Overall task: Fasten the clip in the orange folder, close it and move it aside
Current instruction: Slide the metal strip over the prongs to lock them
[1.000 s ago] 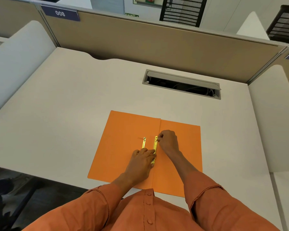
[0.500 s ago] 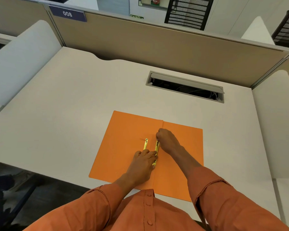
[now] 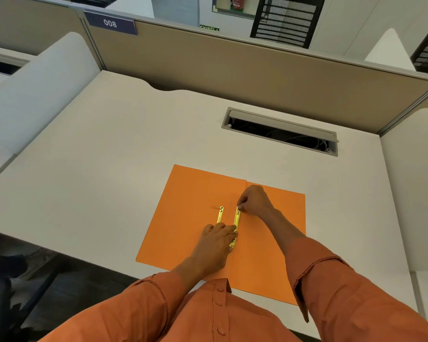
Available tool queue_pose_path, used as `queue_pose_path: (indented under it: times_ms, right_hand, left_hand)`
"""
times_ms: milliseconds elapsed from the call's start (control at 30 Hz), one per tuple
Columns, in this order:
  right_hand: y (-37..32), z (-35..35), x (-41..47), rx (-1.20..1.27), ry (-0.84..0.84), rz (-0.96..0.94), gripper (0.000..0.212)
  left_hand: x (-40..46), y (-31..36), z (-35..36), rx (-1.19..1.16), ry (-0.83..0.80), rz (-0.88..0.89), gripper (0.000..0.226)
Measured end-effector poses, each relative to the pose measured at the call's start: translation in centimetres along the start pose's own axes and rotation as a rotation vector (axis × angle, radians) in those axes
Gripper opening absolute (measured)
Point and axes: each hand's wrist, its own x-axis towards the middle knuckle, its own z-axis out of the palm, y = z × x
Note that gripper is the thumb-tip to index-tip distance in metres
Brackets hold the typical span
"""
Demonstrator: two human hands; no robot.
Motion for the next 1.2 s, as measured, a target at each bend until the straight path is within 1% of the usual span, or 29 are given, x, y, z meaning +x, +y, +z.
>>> queue_pose_path:
  times_ms: [67,200,333,433,567,667,767,867,933,1033,1100,1200]
  right_hand:
    - [0.4,0.0,0.0,0.054,0.011,0.03,0.012]
    - [0.8,0.1,-0.8,0.077,0.031,-0.009,0.011]
    - [1.4,0.8,-1.8,0.051,0.081,-0.077,0.011]
    - [1.8,1.1,-2.4,-0.025,0.091,-0.116,0.014]
    - [2.0,1.4,-3.3,-0.076,0.126,-0.131,0.022]
    - [2.2,1.4,-3.8,-0.086,0.117,-0.133,0.027]
    - [2.4,1.7,-4.2,0.004,0.153,-0.121,0.028]
    - [2.2,2.8,-5.4,0.143,0.261,-0.066,0.03]
    - [1.6,3.5,-7.0,0.227,0.286,-0.04,0.029]
    - [0.6,4.7,-9.8,0.318,0.255,-0.017,0.026]
    - [0.0,5.5,-11.4,0.386,0.198,-0.003,0.028]
    - [-1.1,6.5,-12.4,0.427,0.139,0.047,0.028]
  left_hand:
    - [0.0,0.1,-0.1,0.0,-0.006,-0.002,0.048]
    - [-0.1,0.1,-0.2,-0.009,-0.009,0.001,0.048]
    - [-0.1,-0.1,-0.2,-0.032,-0.008,0.005,0.05]
    - [0.0,-0.4,-0.3,-0.045,-0.003,0.008,0.049]
    - [0.3,-0.8,-0.9,-0.041,-0.038,0.02,0.061]
    - [0.6,-1.0,-1.4,-0.035,-0.052,0.034,0.069]
    - [1.0,-1.2,-1.8,-0.01,-0.075,0.046,0.073]
    - [1.3,-1.5,-2.1,0.021,-0.089,0.072,0.072]
    - [1.4,-1.8,-2.1,0.05,-0.106,0.097,0.071]
    - [1.5,-2.3,-2.1,0.089,-0.121,0.13,0.072]
    - [1.5,-2.4,-2.2,0.103,-0.132,0.149,0.071]
    - [1.8,-2.6,-2.6,0.125,-0.155,0.169,0.06]
